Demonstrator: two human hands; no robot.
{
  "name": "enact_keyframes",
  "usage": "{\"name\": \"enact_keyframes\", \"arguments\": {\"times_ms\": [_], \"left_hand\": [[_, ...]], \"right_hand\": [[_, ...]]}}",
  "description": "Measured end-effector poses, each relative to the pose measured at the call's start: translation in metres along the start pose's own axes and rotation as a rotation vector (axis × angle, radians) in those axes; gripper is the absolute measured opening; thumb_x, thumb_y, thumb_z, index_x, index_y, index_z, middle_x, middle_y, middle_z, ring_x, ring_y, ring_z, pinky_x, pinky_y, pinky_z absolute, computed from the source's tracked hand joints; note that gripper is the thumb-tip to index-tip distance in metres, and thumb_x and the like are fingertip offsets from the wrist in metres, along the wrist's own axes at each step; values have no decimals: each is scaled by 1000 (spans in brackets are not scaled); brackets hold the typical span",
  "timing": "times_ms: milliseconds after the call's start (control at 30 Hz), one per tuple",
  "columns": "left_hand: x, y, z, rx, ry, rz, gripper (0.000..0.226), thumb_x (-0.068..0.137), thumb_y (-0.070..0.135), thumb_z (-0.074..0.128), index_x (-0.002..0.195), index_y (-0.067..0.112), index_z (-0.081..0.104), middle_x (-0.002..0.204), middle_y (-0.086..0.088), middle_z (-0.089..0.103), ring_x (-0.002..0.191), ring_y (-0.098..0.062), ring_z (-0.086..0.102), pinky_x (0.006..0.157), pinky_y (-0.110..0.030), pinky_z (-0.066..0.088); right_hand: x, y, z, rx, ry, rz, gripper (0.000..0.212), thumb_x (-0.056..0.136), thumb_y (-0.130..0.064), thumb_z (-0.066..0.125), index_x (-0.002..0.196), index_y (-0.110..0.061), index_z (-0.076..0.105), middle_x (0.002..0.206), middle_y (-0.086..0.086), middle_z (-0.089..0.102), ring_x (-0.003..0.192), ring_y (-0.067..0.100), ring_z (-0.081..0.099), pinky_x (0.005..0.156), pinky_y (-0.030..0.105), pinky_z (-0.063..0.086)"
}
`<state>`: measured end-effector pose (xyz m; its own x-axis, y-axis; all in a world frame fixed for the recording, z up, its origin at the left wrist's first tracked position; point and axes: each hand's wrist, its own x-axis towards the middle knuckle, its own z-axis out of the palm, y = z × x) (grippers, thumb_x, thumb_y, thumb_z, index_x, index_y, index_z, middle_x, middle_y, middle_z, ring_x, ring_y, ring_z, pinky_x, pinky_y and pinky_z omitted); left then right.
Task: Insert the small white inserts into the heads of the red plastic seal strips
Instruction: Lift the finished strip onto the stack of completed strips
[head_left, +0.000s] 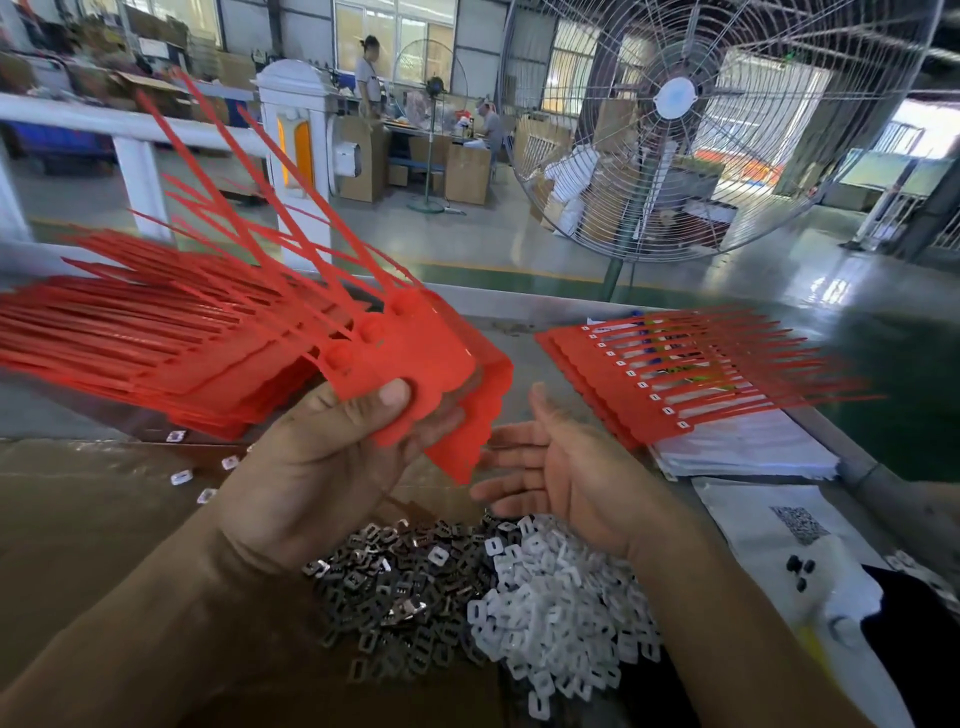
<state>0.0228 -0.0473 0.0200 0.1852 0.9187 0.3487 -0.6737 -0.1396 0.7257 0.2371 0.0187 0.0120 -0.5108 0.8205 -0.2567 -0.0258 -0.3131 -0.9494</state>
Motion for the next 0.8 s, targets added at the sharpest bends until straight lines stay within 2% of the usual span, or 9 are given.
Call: {"name": "enact_keyframes", "arguments": {"times_ms": [100, 200, 267, 333, 400, 467, 533, 700, 800], "left_hand": [[1, 1, 1, -10, -20, 28, 48, 88, 10, 68, 134, 2, 59, 135, -20, 62, 138, -40, 46, 119, -52, 31], [2, 2, 1, -10, -25, 13, 42, 82, 13, 69, 123, 6, 67, 119, -14, 71, 126, -34, 59, 122, -53, 25], [2, 1, -1, -76, -109, -31, 38, 87, 9, 58, 123, 2, 65, 115, -16, 72, 118, -31, 64, 123, -55, 20], [2, 2, 0, -208, -216, -105, 40, 91, 2, 42, 123, 0, 65, 115, -19, 72, 115, -30, 65, 123, -56, 18], [0, 3, -3, -151, -129, -99, 40, 84, 2, 47, 113, 6, 73, 108, -13, 74, 103, -27, 71, 116, -49, 36], [-4, 4, -4, -79, -35, -69, 39, 78, 2, 49, 102, 14, 78, 102, -6, 76, 95, -21, 73, 96, -37, 56], [-5, 8, -5, 1, 48, -30, 46, 80, 0, 40, 93, 19, 81, 98, -1, 77, 91, -14, 74, 75, -26, 60], [8, 14, -17, 168, 268, 50, 33, 76, 0, 47, 93, 7, 76, 99, -12, 73, 87, -27, 72, 73, -39, 61], [8, 9, -30, 657, 462, 39, 27, 89, -3, 55, 76, 9, 75, 72, -4, 72, 61, -12, 67, 61, -22, 54]], "right_hand": [[0, 1, 8, -28, -83, -38, 83, 87, -65, 48, 126, 8, 56, 107, 24, 75, 88, 33, 75, 64, 32, 62], [0, 4, 15, -33, -109, -89, 79, 90, -59, 46, 129, 9, 55, 109, 24, 74, 87, 33, 75, 66, 33, 62], [0, 5, 19, -4, -104, -101, 70, 94, -55, 45, 126, 6, 58, 106, 21, 74, 81, 30, 73, 61, 31, 61], [-1, 5, 19, 1, -52, -101, 49, 105, -40, 47, 120, 3, 63, 96, 15, 72, 67, 22, 67, 49, 25, 53], [-2, 5, 14, -14, -12, -93, 32, 102, -23, 55, 114, 3, 70, 83, 9, 65, 56, 13, 54, 40, 20, 40], [-3, 4, 6, 47, -10, -118, 21, 91, -22, 65, 96, -5, 77, 75, 9, 54, 52, 11, 45, 37, 19, 32], [-2, 1, -3, 117, 99, -176, 18, 82, -23, 73, 90, -7, 72, 71, 10, 53, 49, 11, 45, 37, 19, 31], [6, -1, -31, 11, 580, -310, 11, 93, -18, 74, 104, -17, 74, 93, 6, 75, 57, 12, 58, 50, 25, 44], [8, 0, -43, -98, 719, -312, 4, 95, -19, 74, 98, -21, 74, 90, -3, 79, 57, 9, 65, 48, 24, 48]]}}
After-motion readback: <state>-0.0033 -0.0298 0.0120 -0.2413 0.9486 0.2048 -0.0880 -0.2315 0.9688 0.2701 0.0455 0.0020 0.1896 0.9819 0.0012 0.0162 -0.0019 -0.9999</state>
